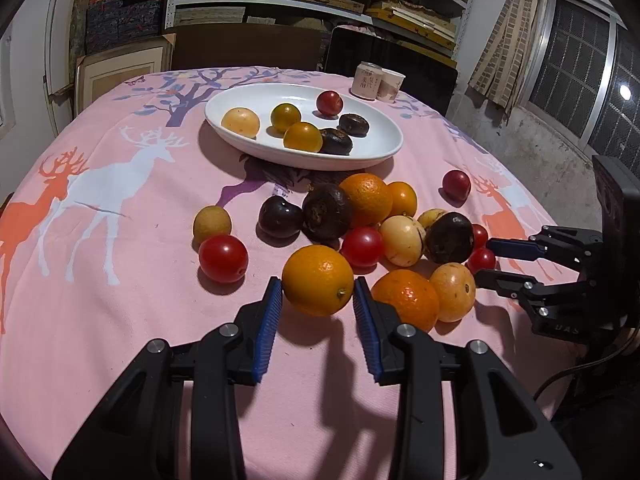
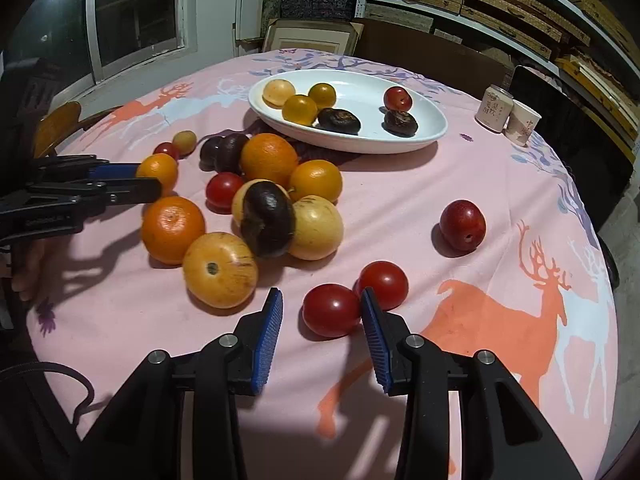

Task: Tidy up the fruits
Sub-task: 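Grasp an orange with the left tool while the right tool grasps a red tomato, then release the orange and red tomato onto the white plate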

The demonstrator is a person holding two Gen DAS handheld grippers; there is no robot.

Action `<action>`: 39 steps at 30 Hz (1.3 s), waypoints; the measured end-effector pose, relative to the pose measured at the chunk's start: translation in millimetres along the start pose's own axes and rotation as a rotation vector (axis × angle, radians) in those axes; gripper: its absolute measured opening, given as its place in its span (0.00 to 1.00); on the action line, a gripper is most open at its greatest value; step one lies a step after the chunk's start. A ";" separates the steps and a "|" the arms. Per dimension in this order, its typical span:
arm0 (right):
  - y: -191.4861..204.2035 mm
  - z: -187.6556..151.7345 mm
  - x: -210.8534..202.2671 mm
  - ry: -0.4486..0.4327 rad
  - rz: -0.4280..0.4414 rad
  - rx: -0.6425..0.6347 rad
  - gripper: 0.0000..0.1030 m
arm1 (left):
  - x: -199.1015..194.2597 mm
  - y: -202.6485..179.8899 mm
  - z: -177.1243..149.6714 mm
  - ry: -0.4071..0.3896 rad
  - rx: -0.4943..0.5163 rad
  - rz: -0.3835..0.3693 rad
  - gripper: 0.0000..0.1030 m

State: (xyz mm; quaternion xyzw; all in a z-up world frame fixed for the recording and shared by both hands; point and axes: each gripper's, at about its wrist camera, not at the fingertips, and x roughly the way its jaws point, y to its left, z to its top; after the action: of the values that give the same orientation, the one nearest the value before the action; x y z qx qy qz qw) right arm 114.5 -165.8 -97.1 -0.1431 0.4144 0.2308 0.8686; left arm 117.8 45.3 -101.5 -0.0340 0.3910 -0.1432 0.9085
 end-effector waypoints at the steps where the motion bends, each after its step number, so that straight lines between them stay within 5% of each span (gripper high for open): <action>1: -0.9 0.2 -1.0 0.008 0.006 0.009 0.40 | -0.1 0.1 -0.1 0.000 0.001 0.002 0.35; 9: -17.5 -3.7 14.9 0.071 0.033 0.094 0.42 | 8.5 -2.5 -0.3 0.040 0.013 0.023 0.35; 14: -17.9 -3.2 16.0 0.009 0.100 0.117 0.40 | 13.7 -3.1 -0.2 0.066 0.013 0.042 0.35; 17: -19.1 -2.5 16.6 -0.005 0.096 0.116 0.30 | 13.8 -3.5 0.1 0.067 0.017 0.046 0.35; 28: -30.5 3.7 -34.1 -0.188 0.159 0.155 0.30 | -7.4 -0.9 3.4 -0.019 -0.009 0.010 0.35; 34: -82.3 37.8 -60.8 -0.319 0.158 0.299 0.30 | -30.7 1.5 42.4 -0.078 0.023 0.034 0.35; 39: -99.7 89.5 -53.3 -0.347 0.156 0.298 0.30 | -17.1 15.0 102.2 -0.081 0.025 0.067 0.35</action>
State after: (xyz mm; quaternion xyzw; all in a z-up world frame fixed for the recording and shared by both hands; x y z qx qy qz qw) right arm 195.5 -226.5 5.6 0.0608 0.2981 0.2545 0.9180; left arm 183.8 59.4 -21.4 -0.0155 0.3528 -0.1162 0.9283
